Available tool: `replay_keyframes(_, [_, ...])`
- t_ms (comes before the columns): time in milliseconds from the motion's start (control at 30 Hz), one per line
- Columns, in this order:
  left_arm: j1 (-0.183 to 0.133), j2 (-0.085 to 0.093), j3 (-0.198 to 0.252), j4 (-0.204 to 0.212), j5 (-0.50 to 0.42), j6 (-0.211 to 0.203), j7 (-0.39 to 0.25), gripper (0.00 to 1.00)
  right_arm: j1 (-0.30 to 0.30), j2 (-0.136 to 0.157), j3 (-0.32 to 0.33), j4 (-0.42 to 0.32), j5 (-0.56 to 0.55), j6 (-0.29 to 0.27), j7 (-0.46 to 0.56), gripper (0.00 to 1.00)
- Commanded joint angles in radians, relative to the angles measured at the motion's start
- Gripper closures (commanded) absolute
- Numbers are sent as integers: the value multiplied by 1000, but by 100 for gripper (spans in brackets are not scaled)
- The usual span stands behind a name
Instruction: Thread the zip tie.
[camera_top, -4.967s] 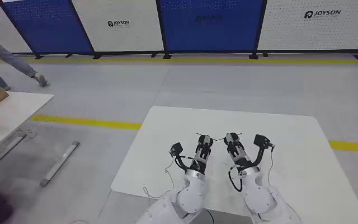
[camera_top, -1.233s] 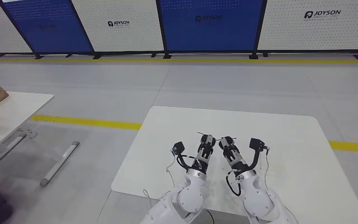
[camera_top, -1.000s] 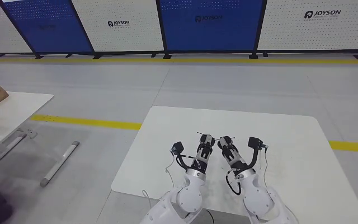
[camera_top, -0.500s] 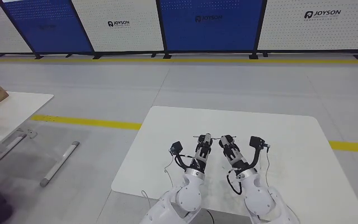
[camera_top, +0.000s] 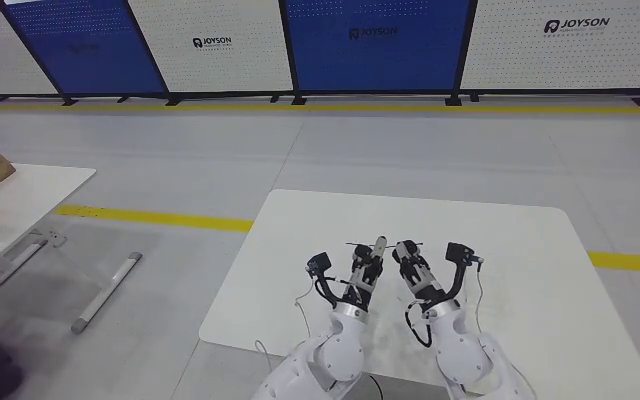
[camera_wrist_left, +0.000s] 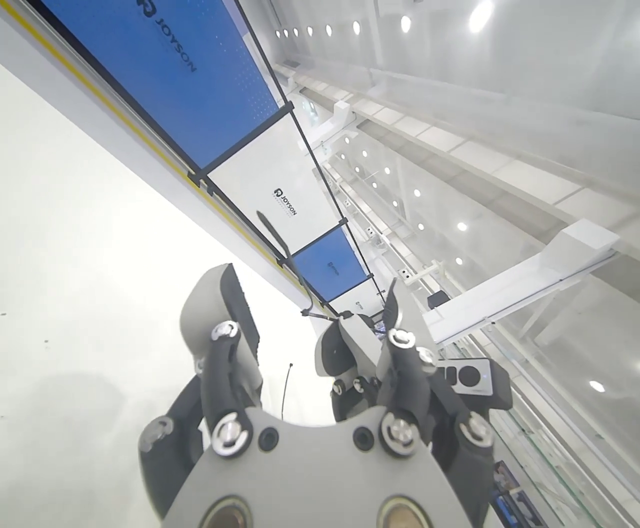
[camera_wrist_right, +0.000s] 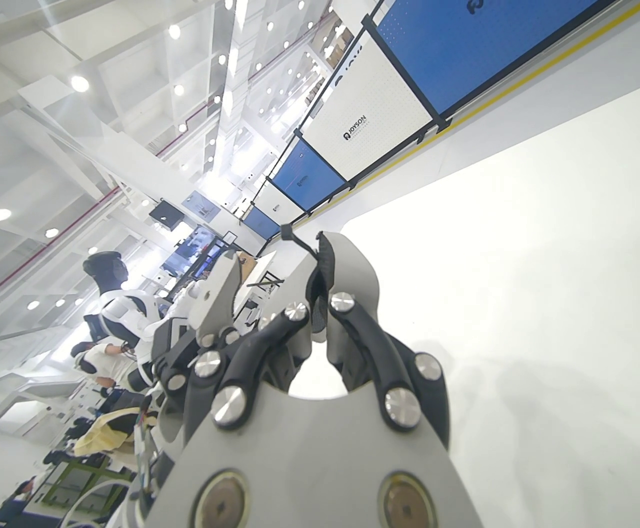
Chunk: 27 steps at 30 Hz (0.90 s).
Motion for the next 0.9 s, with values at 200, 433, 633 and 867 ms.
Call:
replay_keyframes(200, [-15,-6,-11,20,-20,20,-21,100,-5,-1,-2,-2,-8,1,-10,100])
replay_keyframes(433, [-16,-9,-16,28,-27,18,-39,100,1,-4,-8,4,-4,2,-16,100])
replay_keyframes(633, [-15,-11,-21,27,-29,11,-38,100,6,-5,-10,10,-4,3,-17,100])
replay_keyframes(867, [-8,-14,-27,19,-34,-3,-35,30,6,-6,-8,12,-8,8,-18,100])
